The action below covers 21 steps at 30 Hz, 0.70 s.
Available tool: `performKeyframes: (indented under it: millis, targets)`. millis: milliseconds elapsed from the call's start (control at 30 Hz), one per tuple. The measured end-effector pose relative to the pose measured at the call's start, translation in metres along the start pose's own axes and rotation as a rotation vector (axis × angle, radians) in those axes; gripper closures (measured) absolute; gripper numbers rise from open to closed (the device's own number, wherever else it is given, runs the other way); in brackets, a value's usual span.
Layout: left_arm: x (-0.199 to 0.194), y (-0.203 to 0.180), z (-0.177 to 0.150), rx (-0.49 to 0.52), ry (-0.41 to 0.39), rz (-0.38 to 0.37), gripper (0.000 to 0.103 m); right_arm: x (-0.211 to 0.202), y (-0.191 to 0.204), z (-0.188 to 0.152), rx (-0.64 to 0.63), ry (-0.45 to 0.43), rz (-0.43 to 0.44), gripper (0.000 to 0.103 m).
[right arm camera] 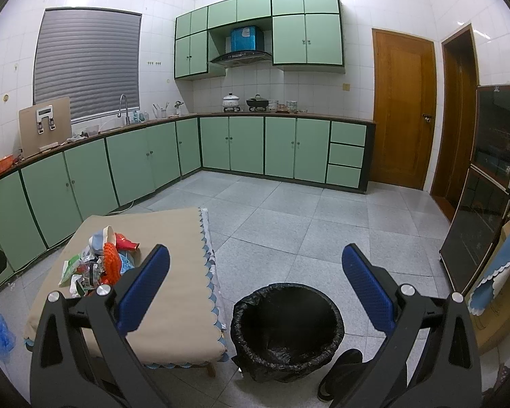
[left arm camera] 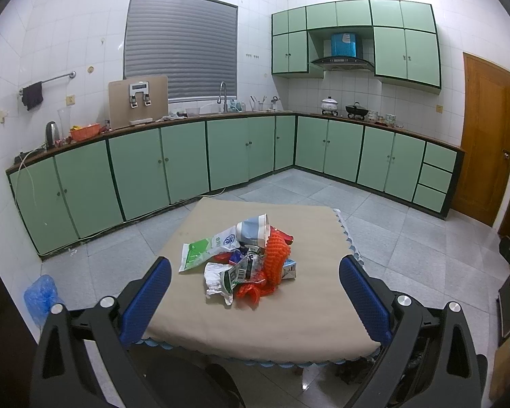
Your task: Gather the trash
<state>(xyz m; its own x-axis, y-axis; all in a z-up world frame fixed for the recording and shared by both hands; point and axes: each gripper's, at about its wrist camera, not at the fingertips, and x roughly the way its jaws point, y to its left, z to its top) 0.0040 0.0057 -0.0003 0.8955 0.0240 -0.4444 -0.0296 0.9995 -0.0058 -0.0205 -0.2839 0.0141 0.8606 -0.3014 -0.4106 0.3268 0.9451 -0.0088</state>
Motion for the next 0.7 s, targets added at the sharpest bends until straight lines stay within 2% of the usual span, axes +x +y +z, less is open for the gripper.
performKeyframes:
  millis: [700]
  targets:
    - [0.0001,0.0017,0.0010,0.003,0.004,0.002,0.006,0.0008,-0.0015,-0.0014,0.001,0.002,0.000,0.005]
